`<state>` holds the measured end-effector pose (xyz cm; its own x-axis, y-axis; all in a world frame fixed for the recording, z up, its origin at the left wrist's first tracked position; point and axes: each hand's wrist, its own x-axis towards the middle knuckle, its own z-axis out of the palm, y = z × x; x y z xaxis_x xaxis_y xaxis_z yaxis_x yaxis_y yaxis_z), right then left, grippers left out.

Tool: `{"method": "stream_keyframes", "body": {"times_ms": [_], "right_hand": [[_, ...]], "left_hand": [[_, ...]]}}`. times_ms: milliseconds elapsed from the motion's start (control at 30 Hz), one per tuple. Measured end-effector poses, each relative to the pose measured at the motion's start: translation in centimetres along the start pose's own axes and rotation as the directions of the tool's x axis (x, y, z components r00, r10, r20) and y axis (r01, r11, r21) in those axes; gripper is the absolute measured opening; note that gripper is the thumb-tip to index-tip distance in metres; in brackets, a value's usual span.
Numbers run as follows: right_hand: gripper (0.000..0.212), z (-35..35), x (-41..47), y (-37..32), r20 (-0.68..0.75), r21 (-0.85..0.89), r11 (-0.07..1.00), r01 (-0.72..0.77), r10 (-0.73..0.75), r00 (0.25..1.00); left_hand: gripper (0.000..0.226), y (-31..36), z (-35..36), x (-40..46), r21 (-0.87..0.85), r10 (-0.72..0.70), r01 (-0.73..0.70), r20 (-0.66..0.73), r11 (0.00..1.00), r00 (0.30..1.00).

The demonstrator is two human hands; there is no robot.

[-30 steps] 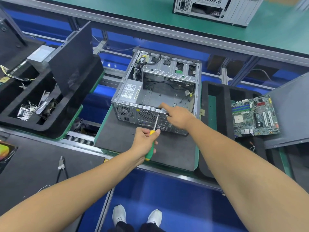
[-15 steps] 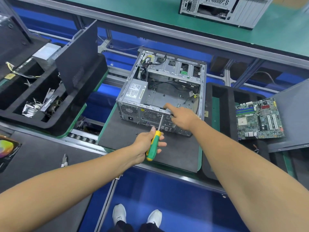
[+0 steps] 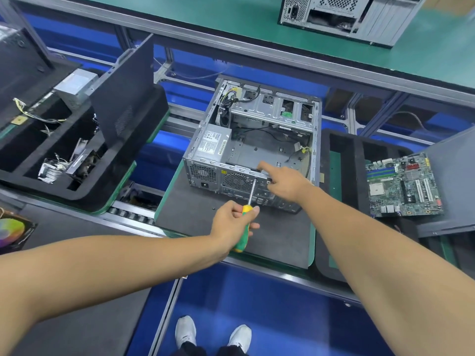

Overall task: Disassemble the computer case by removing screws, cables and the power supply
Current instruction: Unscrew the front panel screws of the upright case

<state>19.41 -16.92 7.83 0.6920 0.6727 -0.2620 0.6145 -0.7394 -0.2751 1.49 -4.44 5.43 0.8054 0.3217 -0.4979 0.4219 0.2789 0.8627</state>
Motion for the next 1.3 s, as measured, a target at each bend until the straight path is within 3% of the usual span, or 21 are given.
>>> {"method": "stream_keyframes", "body": {"times_ms": [167,267,400,467,600,767,1000,1100,1233,1300], "right_hand": [[0.043,0.0,0.2,0.1,0.009,-0.019,1.0,0.0,0.0,1.0],[0.041,0.0,0.3,0.2,0.014,-0.026,1.0,0.004,-0.004,1.0],[0.041,0.0,0.4,0.4,0.035,-0.017,1.0,0.006,-0.006,0.999],[0.042,0.0,0.5,0.4,0.046,-0.015,1.0,-0.004,0.004,0.999],[0.042,0.0,0.7,0.3,0.058,-0.029,1.0,-0.004,0.006,0.998],[0.044,0.0,0.7,0.3,0.048,-0.033,0.999,-0.022,0.023,0.999],[0.045,0.1,0.7,0.4,0.041,-0.034,0.999,-0.024,0.025,0.999],[0.046,0.1,0.7,0.3,0.033,-0.051,0.998,-0.028,0.029,0.999],[0.047,0.1,0.6,0.3,0.029,-0.051,0.998,-0.026,0.027,0.999],[0.047,0.1,0.6,0.3,0.025,-0.049,0.999,-0.02,0.021,0.999]], "left_hand": [[0.041,0.1,0.5,-0.8,-0.041,-0.044,0.051,0.158,0.998,0.986],[0.044,0.4,0.4,-0.7,-0.082,-0.112,0.125,0.156,0.989,0.981],[0.025,0.6,-0.1,-0.2,-0.134,-0.106,0.116,0.078,0.984,0.991],[0.04,0.3,-0.5,0.0,-0.105,-0.086,0.09,0.039,0.99,0.995],[0.038,-0.1,-1.0,0.4,-0.115,-0.069,0.073,0.035,0.991,0.997],[0.032,-0.3,-1.1,0.3,-0.125,-0.126,0.142,0.132,0.982,0.983],[0.054,0.1,-1.4,0.1,-0.031,-0.158,0.17,0.235,0.985,0.959],[0.055,0.4,-1.5,0.2,0.003,-0.169,0.173,0.226,0.985,0.959],[0.036,0.4,-1.6,0.6,-0.01,-0.143,0.146,0.156,0.989,0.977],[0.046,0.1,-1.8,0.7,0.02,-0.148,0.147,0.089,0.989,0.985]]}}
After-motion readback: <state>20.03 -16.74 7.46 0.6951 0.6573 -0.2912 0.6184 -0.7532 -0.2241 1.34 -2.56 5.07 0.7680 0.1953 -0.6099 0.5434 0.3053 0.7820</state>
